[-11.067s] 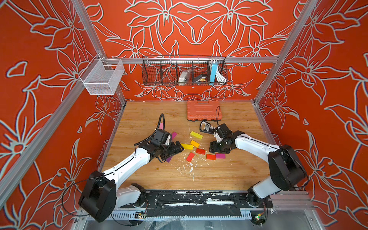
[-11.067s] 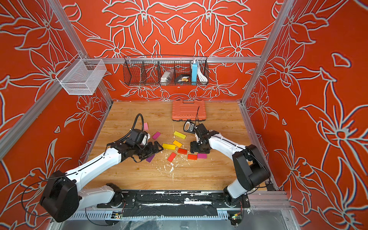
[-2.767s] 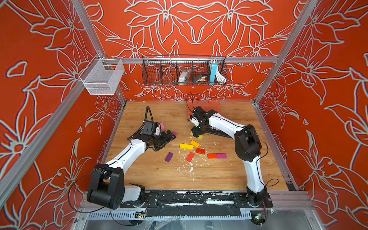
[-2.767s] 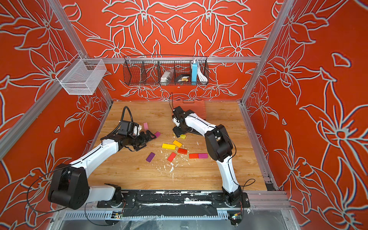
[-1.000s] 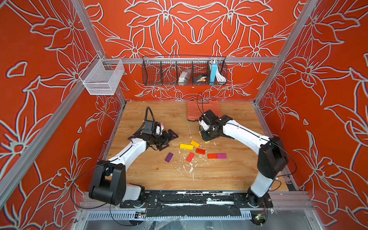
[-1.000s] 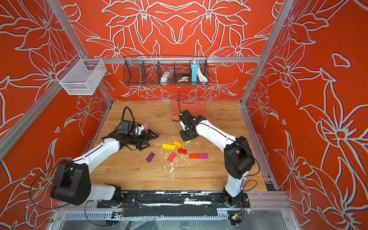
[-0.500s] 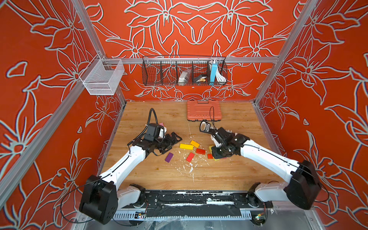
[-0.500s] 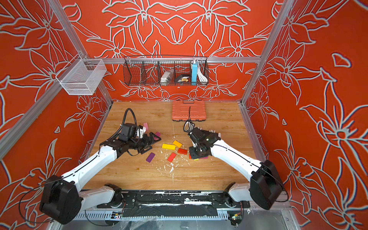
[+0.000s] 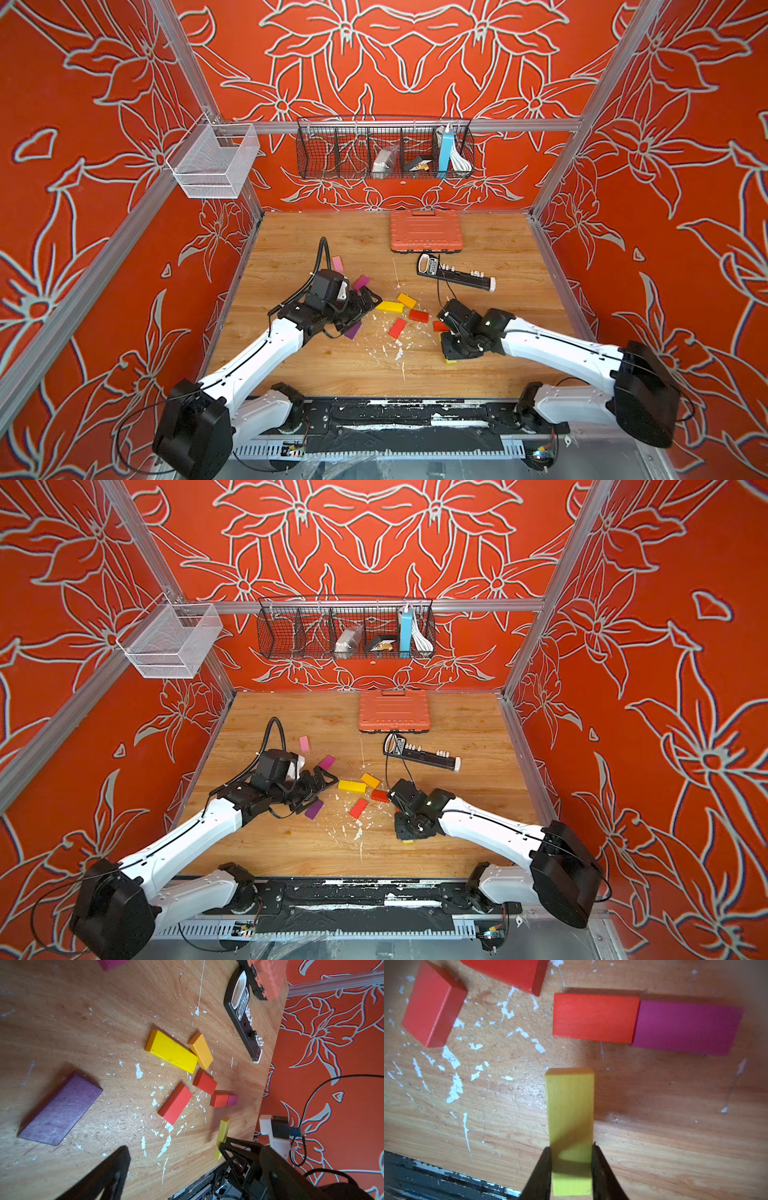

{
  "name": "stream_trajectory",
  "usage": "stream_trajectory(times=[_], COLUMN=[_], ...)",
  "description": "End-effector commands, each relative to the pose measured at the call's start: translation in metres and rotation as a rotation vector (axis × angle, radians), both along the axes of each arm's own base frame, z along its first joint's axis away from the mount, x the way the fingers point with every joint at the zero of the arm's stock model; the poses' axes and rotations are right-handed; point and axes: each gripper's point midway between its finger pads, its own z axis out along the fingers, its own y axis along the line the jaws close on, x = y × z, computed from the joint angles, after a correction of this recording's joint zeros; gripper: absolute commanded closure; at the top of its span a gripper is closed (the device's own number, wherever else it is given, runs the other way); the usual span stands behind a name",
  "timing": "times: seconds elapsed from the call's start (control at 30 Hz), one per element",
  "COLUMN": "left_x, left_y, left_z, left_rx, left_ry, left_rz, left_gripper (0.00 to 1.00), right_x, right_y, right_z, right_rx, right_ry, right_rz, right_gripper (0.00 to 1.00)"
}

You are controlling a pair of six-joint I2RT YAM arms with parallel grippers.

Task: Assemble the letter c with building blocks
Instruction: Assemble the building block at the center of the board.

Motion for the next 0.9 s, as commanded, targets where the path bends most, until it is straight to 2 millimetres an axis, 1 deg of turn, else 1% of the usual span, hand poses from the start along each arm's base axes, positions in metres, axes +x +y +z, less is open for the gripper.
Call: stream_trajectory(times=[0.0, 0.27, 0.5, 0.87], left_x=[-0.001, 0.000, -0.001, -0.002], left_y=[0.002, 0.002, 0.001, 0.002], left_z=[0.001, 0.001, -0.002, -0.006], left_rx=[0.005, 0.006, 0.005, 0.005], left_ry=[-0.006, -0.007, -0.001, 0.001], left_rz=[0.022, 0.018, 0.014, 0.016], left_gripper=[0.02, 0.02, 0.02, 0.02], right_x=[0.006, 0.006, 0.003, 0.003], right_y=[0.004, 0.003, -0.002, -0.001], right_z=[-0.006, -0.015, -0.021, -0.027], right_rx=[-0.005, -0.021, -0.033, -0.048], right_ry=[-0.016, -0.008, -0.003, 0.007], right_rz=[-0.071, -0.109, -0.119, -0.108], right_gripper=[0.74, 0.73, 0.73, 0.70])
